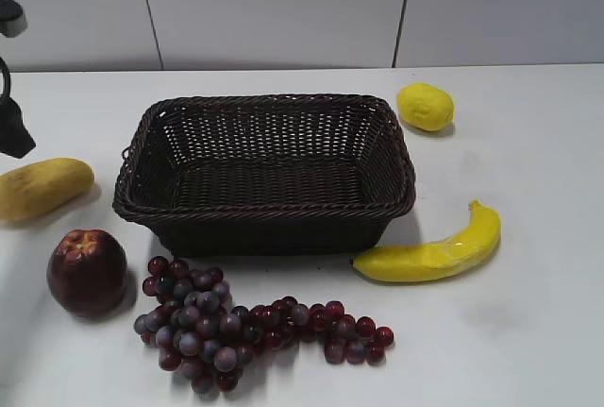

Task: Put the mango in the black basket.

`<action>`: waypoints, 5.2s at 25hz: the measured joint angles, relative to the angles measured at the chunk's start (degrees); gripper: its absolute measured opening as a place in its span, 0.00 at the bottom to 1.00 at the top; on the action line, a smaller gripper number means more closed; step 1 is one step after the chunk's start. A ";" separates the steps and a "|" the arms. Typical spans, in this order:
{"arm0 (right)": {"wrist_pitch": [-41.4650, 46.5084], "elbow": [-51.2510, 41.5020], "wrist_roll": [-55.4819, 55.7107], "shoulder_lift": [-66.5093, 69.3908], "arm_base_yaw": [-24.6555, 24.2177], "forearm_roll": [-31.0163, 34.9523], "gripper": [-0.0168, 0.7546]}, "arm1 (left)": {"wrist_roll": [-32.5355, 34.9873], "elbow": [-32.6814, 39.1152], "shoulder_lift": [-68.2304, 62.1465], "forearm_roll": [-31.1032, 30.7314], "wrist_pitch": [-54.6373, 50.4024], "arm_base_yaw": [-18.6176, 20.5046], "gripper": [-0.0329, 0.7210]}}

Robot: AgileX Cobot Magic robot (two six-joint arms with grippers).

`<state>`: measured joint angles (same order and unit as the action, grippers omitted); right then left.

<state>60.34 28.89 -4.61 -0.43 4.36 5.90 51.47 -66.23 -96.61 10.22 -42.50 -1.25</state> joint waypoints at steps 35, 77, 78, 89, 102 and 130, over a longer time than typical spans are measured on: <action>0.00 0.00 0.00 0.00 0.00 0.00 0.79 | 8.35 -14.02 -15.19 2.47 -6.56 -0.19 0.80; 0.00 0.00 0.00 0.00 0.00 0.00 0.79 | 7.43 -28.60 -29.74 -5.49 -1.67 -37.15 0.88; 0.00 0.00 0.00 0.00 0.00 0.00 0.79 | 6.60 -28.60 -29.74 -5.49 -1.67 -37.15 0.91; 0.00 0.00 0.00 0.00 0.00 0.00 0.79 | 2.81 -28.60 -19.91 -6.46 -4.47 -35.85 0.91; 0.00 0.00 0.00 0.00 0.00 0.00 0.79 | -29.74 -28.66 -9.49 -17.69 -18.35 -14.69 0.83; 0.00 0.00 0.00 0.00 0.00 0.00 0.79 | -40.26 14.79 34.28 -7.45 -23.14 3.39 0.82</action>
<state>60.34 28.89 -4.61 -0.43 4.36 5.90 11.21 -51.44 -62.33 2.77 -65.64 2.14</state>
